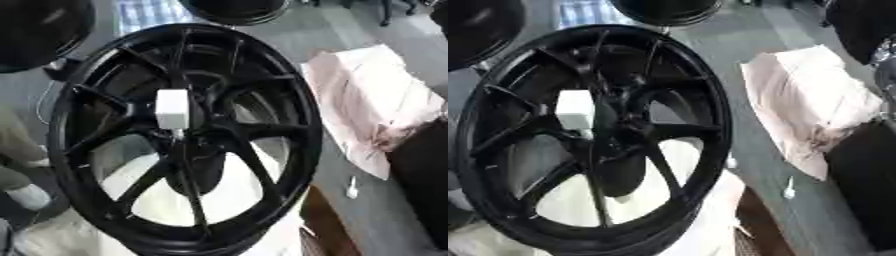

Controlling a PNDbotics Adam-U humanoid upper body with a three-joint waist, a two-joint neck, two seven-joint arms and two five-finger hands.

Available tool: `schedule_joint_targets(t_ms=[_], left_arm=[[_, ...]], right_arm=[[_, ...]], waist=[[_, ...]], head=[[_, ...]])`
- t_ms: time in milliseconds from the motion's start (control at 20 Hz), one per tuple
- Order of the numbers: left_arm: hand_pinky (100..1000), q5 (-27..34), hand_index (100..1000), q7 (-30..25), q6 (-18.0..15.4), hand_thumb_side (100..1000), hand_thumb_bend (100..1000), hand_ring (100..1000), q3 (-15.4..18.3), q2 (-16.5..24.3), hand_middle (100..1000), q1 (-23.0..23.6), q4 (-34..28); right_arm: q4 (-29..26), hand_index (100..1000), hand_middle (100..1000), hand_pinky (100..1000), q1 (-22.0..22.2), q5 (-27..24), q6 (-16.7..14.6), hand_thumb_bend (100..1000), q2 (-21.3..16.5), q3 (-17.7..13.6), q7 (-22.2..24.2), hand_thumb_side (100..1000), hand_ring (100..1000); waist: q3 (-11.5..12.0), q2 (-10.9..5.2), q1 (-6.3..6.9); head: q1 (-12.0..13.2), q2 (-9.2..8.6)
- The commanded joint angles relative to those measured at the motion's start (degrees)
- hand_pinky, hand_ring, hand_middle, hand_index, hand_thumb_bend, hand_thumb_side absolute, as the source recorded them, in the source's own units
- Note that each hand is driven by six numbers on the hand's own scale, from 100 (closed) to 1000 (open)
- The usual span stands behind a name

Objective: Pull the pin out of the wheel hub.

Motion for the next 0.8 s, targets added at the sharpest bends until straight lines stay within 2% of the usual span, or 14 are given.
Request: schedule_joint_targets(t_ms=[50,500,650,800], left_arm=[[691,-0.1,761,-0.1,-0.2,580,607,575,0.2,1.3,539,-0.6,-1.1],[693,-1.0,765,-0.9,0.1,587,610,579,-0.8,2.7,541,-1.7,-1.1],[692,-4.7,772,-3.4,2.1,592,592,576,-3.9,7.3,539,-4.9,-0.6],[709,-7.2,794,-9.7,6.1,619,603,589,-9.4,14.1,566,-9.4,1.4]], right_arm=[[-1.0,731,685,766,-0.5,-0.3,-0.1,106,-1.1,-0.7,-0.2,359,746],[-1.0,731,685,764,-0.3,-0.3,0.1,100,-0.8,-0.8,-0.5,361,746],[-1.0,731,685,764,-0.2,-0.3,0.2,100,-0.6,-0.7,-0.6,361,746],[-1.0,731,685,762,0.3,-0.2,0.5,100,-0.3,-0.9,-0.8,365,745]], waist=[[0.0,-1.26,-0.03],[-0.1,-1.24,0.10],[-0.1,-1.40,0.21],[-0.3,-1.60,0.47]], head=[[0.2,-0.74],[-0.1,-0.62],[-0.1,-0.47],[0.0,-0.30]])
